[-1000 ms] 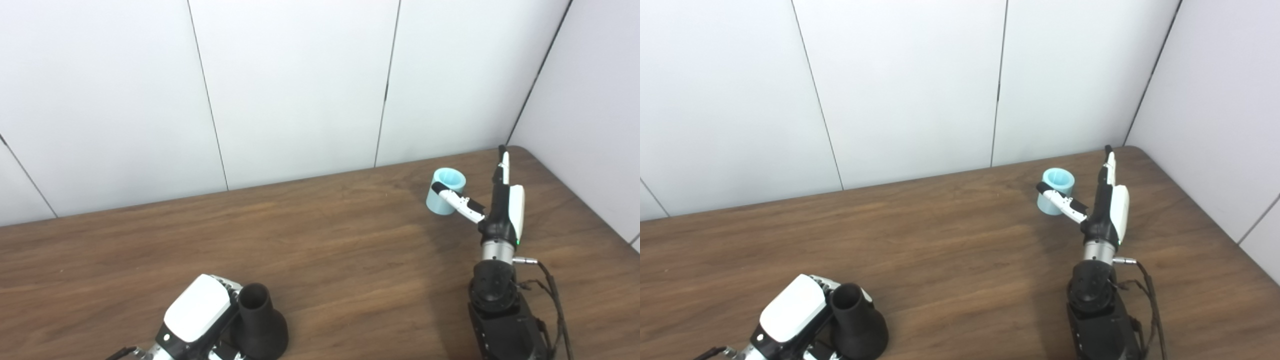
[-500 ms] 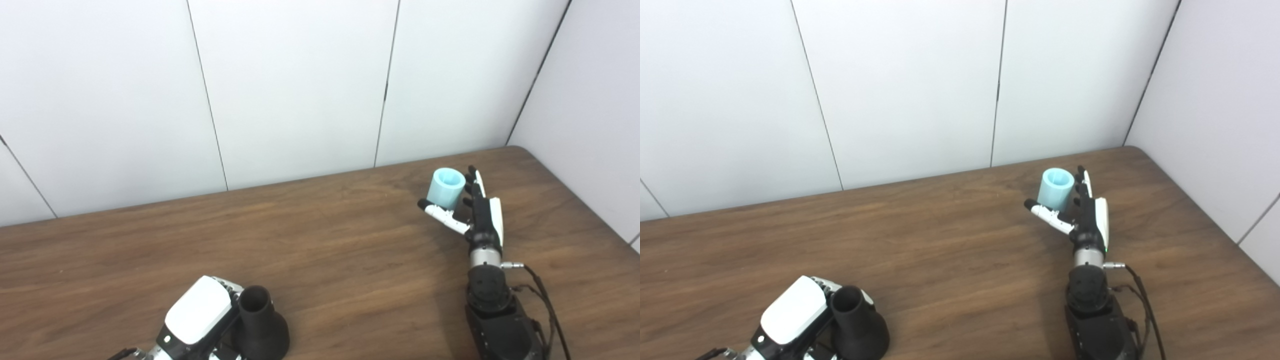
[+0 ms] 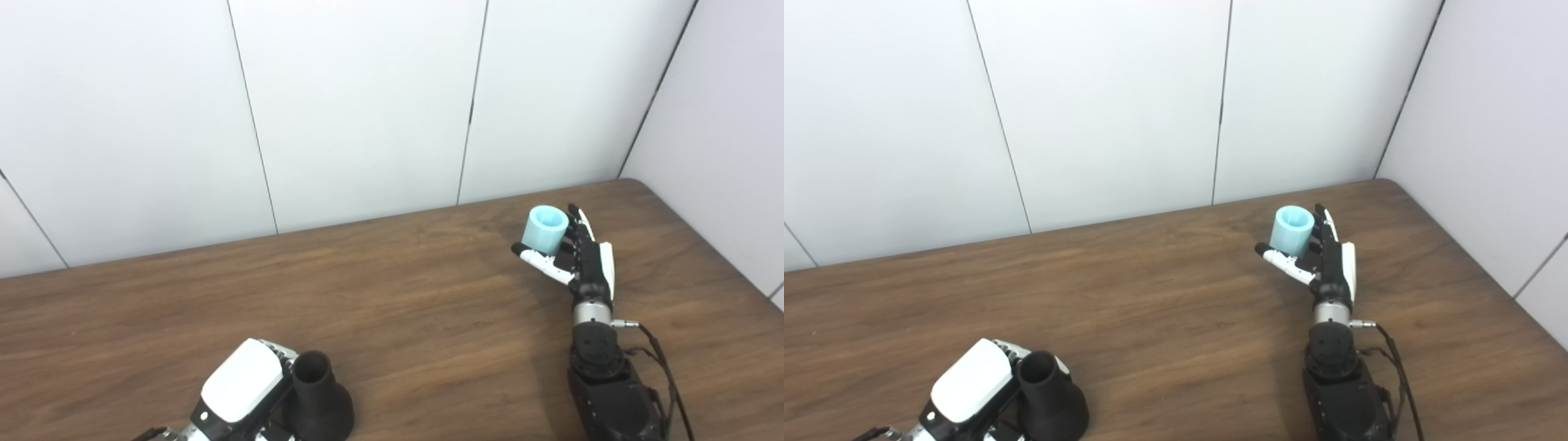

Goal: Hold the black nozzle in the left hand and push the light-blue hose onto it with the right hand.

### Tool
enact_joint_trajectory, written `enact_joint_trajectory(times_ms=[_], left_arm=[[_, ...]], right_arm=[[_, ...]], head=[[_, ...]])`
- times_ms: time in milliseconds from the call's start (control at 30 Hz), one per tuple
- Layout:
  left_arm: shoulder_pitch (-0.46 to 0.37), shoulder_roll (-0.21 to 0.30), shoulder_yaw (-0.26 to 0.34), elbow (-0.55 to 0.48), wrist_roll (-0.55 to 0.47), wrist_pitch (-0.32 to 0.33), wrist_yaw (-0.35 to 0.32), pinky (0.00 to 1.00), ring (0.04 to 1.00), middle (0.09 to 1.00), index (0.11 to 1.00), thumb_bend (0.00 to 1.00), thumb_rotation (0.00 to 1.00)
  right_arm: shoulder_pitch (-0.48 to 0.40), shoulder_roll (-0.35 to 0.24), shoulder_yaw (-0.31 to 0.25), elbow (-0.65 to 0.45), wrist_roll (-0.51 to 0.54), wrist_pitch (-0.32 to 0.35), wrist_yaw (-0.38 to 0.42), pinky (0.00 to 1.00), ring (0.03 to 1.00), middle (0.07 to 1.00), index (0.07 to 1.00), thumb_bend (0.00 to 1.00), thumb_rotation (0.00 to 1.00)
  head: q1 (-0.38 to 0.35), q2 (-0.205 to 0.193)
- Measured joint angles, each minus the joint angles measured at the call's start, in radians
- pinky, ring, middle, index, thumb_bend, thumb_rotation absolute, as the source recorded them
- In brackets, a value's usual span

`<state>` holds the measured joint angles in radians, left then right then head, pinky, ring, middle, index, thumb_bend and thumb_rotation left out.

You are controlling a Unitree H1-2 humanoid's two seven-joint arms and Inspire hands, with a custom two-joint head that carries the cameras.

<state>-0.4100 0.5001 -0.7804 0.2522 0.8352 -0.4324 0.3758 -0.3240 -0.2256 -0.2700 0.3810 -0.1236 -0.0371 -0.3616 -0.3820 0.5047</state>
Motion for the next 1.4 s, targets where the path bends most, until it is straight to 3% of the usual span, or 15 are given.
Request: enact_joint_trajectory(times_ms=[433, 533, 700, 967, 1200, 1233, 1267, 1300, 1333, 1400], left_arm=[[0.001, 0.003, -0.003, -0.003, -0.002, -0.001, 0.001, 0.22, 0.306, 0.431, 0.518, 0.52, 0.0], [0.001, 0.003, -0.003, -0.003, -0.002, -0.002, 0.0, 0.18, 0.256, 0.407, 0.521, 0.51, 0.0], [0.002, 0.003, -0.003, -0.003, -0.003, -0.006, -0.003, 0.21, 0.3, 0.43, 0.521, 0.52, 0.0], [0.003, 0.003, -0.004, -0.007, 0.006, -0.006, -0.001, 0.23, 0.309, 0.431, 0.524, 0.52, 0.0], [0.003, 0.004, -0.008, -0.01, 0.005, -0.006, -0.001, 0.23, 0.316, 0.443, 0.522, 0.52, 0.0], [0.003, 0.004, -0.008, -0.01, 0.005, -0.006, -0.001, 0.24, 0.319, 0.444, 0.521, 0.52, 0.0], [0.003, 0.004, -0.008, -0.01, 0.005, -0.006, -0.001, 0.24, 0.323, 0.445, 0.52, 0.52, 0.0], [0.003, 0.004, -0.008, -0.01, 0.005, -0.006, -0.001, 0.23, 0.314, 0.437, 0.522, 0.52, 0.0], [0.003, 0.004, -0.008, -0.01, 0.004, -0.006, -0.001, 0.22, 0.291, 0.422, 0.523, 0.52, 0.0], [0.003, 0.004, -0.009, -0.01, 0.004, -0.006, -0.001, 0.21, 0.292, 0.423, 0.523, 0.52, 0.0]], right_arm=[[-0.034, -0.004, 0.001, 0.067, 0.012, -0.042, -0.031, 0.82, 0.876, 0.889, 0.896, 0.91, 0.28], [-0.037, -0.019, 0.035, 0.065, -0.038, -0.009, -0.038, 0.77, 0.835, 0.849, 0.868, 0.92, 0.32], [-0.038, -0.058, 0.08, 0.047, -0.106, 0.057, -0.036, 0.69, 0.759, 0.784, 0.803, 0.93, 0.3], [-0.065, -0.055, 0.067, 0.032, -0.112, 0.136, -0.05, 0.57, 0.669, 0.697, 0.72, 0.9, 0.23], [-0.071, -0.041, 0.061, 0.01, -0.11, 0.179, -0.061, 0.46, 0.54, 0.579, 0.598, 0.79, 0.06], [-0.071, -0.038, 0.061, 0.01, -0.11, 0.178, -0.065, 0.45, 0.516, 0.55, 0.533, 0.63, 0.1], [-0.071, -0.036, 0.058, 0.01, -0.107, 0.174, -0.067, 0.44, 0.497, 0.529, 0.51, 0.57, 0.11], [-0.07, -0.033, 0.055, 0.011, -0.105, 0.167, -0.069, 0.43, 0.483, 0.516, 0.498, 0.54, 0.12], [-0.068, -0.031, 0.053, 0.011, -0.101, 0.157, -0.07, 0.42, 0.469, 0.497, 0.492, 0.53, 0.05], [-0.063, -0.027, 0.052, 0.011, -0.095, 0.142, -0.07, 0.41, 0.463, 0.486, 0.491, 0.53, 0.01]], head=[[0.002, -0.002], [0.003, -0.003], [0.005, -0.003], [0.006, -0.002], [0.006, 0.0], [0.006, 0.0], [0.006, 0.0], [0.006, 0.0], [0.006, 0.0], [0.006, 0.003]])
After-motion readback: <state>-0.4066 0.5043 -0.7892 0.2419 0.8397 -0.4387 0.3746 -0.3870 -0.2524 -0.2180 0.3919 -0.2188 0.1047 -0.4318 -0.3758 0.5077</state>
